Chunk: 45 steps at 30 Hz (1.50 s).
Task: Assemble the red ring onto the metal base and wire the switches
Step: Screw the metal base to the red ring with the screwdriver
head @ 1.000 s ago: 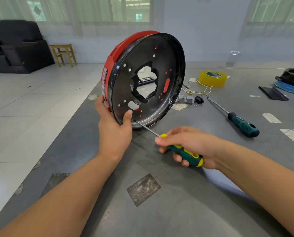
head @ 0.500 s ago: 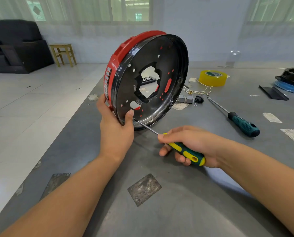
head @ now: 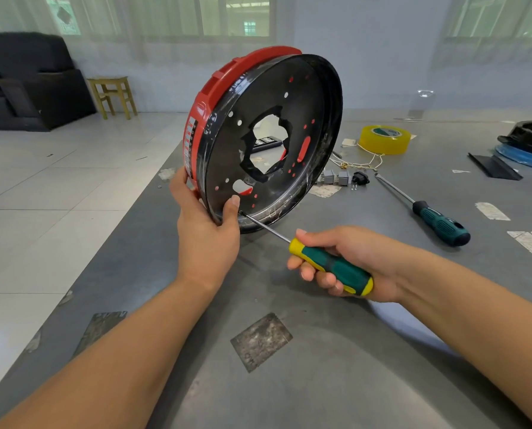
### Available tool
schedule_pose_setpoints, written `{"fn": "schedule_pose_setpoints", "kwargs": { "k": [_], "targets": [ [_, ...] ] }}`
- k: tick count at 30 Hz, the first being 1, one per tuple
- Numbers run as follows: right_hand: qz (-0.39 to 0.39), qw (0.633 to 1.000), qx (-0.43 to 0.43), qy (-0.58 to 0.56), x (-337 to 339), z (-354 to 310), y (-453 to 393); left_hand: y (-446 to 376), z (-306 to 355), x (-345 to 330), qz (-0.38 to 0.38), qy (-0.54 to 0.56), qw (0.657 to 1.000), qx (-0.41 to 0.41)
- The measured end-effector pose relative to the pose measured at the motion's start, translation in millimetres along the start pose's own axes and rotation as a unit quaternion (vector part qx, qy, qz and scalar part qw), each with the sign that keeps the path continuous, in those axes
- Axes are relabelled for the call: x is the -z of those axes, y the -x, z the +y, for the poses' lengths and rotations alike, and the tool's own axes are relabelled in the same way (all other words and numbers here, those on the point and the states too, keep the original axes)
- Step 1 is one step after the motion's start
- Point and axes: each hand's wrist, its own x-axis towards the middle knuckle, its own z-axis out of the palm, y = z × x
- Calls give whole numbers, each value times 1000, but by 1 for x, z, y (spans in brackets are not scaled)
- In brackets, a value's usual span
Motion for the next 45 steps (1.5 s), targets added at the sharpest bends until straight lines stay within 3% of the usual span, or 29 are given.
{"fn": "schedule_pose_setpoints", "kwargs": {
  "k": [3,6,7,8,10,11,12,13,14,16,17,18,19,21,25,29,34,37,39,42,44,45],
  "targets": [
    [64,992,45,94,-3,2,-2,0,0,-2,4,3,1000,7],
    [192,935,93,283,-14,2,0,1,2,-3,6,2,1000,17],
    [238,896,114,357,-18,3,1,2,4,-3,5,-1,1000,20],
    [291,835,137,447,-21,6,1,3,5,-4,5,-4,1000,24],
    [382,653,172,631,-27,16,0,3,8,-4,10,-8,999,32],
    [399,587,183,680,-32,19,-1,3,9,-3,12,-8,999,32],
    [397,566,187,698,-37,20,0,3,9,-3,13,-8,999,29],
    [387,584,184,690,-38,18,0,3,9,-2,11,-8,1000,24],
    [364,648,184,643,-37,15,0,2,8,-1,8,-7,1000,19],
    [239,889,143,363,-29,4,1,2,8,0,0,-8,1000,15],
    [153,970,77,174,-22,-2,2,2,9,-1,0,-7,1000,17],
    [75,997,15,23,-17,-5,4,2,9,-2,1,-1,1000,20],
    [23,997,-20,-70,-13,-6,6,2,10,-2,3,6,1000,22],
    [-14,994,-33,-100,-11,-6,6,2,11,-5,1,12,1000,26],
    [47,998,33,-6,-17,-4,0,3,12,-6,25,16,998,47],
    [28,989,60,-129,-14,-3,-1,2,10,-2,20,-11,998,65],
    [-7,940,139,-313,-7,-4,5,-2,8,3,31,-33,994,100],
    [-46,910,223,-348,-8,-2,11,-5,7,7,41,-22,991,124],
    [-32,915,263,-304,-13,2,10,-7,5,8,49,-16,988,145],
    [95,926,339,-139,-22,9,6,-8,2,9,52,-16,986,159],
    [244,886,387,76,-24,13,7,-8,2,9,50,1,984,169],
    [321,832,405,201,-22,14,6,-8,2,9,49,6,984,171]
  ]
}}
